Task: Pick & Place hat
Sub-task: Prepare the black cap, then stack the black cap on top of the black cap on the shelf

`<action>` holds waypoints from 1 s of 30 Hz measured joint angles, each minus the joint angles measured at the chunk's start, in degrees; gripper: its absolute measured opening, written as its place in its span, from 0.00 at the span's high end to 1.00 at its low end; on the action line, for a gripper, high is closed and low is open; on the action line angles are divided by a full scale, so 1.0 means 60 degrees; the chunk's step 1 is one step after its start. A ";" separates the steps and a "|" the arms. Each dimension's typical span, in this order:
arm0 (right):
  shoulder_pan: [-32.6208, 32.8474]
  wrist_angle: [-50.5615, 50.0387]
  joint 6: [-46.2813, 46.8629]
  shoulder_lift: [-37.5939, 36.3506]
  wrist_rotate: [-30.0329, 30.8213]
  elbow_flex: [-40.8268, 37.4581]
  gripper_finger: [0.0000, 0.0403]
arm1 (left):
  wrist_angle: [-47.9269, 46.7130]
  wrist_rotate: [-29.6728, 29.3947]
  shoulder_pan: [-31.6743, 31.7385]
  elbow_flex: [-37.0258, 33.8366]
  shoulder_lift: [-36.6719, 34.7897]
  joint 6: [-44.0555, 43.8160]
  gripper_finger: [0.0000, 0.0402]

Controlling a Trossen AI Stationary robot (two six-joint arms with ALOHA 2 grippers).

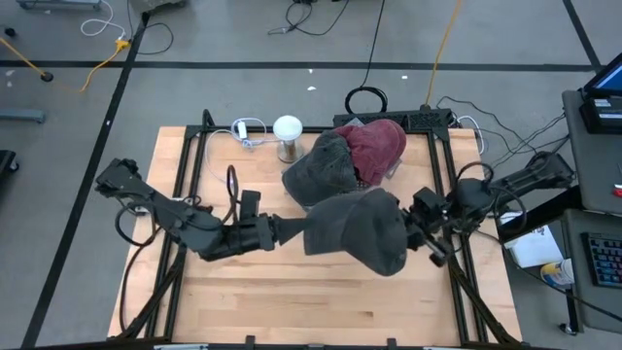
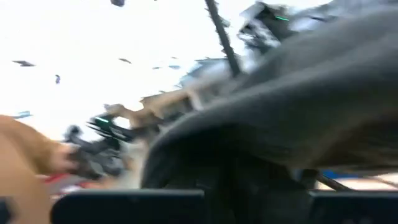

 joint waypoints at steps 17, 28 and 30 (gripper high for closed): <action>0.0063 0.0782 0.0894 -0.0547 -0.1594 -0.0004 1.00 | 0.0840 0.2630 0.0868 -0.0050 0.0021 0.2070 0.98; 0.0036 -0.3989 0.0934 -0.1717 -0.1587 -0.0004 1.00 | 0.8221 0.4338 0.1762 -0.3842 -0.0178 0.2974 0.98; 0.0036 -0.4248 0.0937 -0.1806 -0.1587 -0.0004 0.99 | 1.0245 0.4346 0.1830 -0.4908 -0.0187 0.3049 0.98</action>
